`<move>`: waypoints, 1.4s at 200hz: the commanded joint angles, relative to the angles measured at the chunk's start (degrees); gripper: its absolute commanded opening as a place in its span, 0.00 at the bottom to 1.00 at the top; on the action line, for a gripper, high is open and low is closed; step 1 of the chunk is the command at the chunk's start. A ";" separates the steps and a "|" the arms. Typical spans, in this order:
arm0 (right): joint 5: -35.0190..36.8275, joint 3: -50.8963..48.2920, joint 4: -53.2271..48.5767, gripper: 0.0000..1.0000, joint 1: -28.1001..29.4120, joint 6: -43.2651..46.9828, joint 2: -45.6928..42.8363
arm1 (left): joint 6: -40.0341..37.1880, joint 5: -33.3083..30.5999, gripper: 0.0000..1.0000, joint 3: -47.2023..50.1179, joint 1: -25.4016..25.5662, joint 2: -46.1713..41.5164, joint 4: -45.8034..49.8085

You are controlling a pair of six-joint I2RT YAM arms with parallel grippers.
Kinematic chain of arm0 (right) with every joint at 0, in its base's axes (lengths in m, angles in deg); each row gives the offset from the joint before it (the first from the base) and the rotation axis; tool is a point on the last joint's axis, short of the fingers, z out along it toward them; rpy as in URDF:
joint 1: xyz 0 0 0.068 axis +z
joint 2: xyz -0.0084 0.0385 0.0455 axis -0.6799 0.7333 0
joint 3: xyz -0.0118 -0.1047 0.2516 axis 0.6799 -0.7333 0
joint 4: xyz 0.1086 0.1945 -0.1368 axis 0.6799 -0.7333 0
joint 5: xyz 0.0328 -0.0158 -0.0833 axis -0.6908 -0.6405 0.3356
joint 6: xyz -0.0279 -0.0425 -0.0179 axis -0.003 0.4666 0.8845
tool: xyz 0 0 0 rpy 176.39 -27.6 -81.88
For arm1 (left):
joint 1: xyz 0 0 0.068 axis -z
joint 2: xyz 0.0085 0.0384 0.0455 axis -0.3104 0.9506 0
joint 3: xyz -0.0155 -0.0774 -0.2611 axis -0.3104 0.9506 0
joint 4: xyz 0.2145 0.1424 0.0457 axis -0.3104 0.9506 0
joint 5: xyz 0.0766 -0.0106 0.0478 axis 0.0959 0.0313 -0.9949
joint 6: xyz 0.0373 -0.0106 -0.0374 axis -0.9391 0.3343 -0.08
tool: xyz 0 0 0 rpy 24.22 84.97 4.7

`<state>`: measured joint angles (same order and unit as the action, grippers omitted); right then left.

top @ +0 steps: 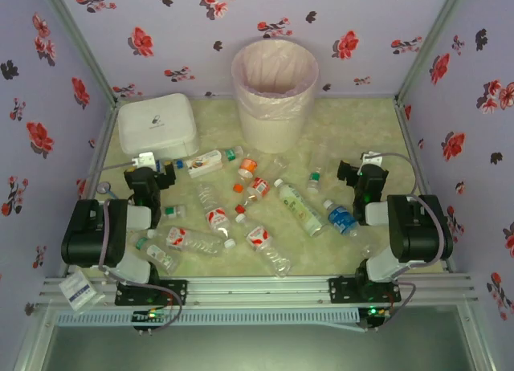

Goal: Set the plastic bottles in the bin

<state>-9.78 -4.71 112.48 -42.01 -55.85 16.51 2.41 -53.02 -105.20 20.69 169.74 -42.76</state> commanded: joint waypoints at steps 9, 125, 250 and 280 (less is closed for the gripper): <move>1.28 1.17 1.43 0.99 0.50 -0.06 0.48 | -1.33 -1.47 1.00 -1.22 -0.39 0.67 -1.91; 1.25 1.38 1.09 0.99 0.41 -0.21 0.57 | -1.33 -1.48 1.00 -1.22 -0.38 0.68 -1.91; 2.19 20.12 -48.71 0.99 0.23 -6.08 -19.43 | 0.03 -4.00 1.00 -6.67 -0.34 -14.35 18.80; 1.81 29.65 -71.44 0.99 1.46 -14.73 -19.42 | 8.47 -3.72 1.00 -17.24 0.11 -26.43 44.41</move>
<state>-8.78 20.18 66.95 -41.80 -62.13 -3.51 4.38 -55.05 -114.23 20.15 150.81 -19.28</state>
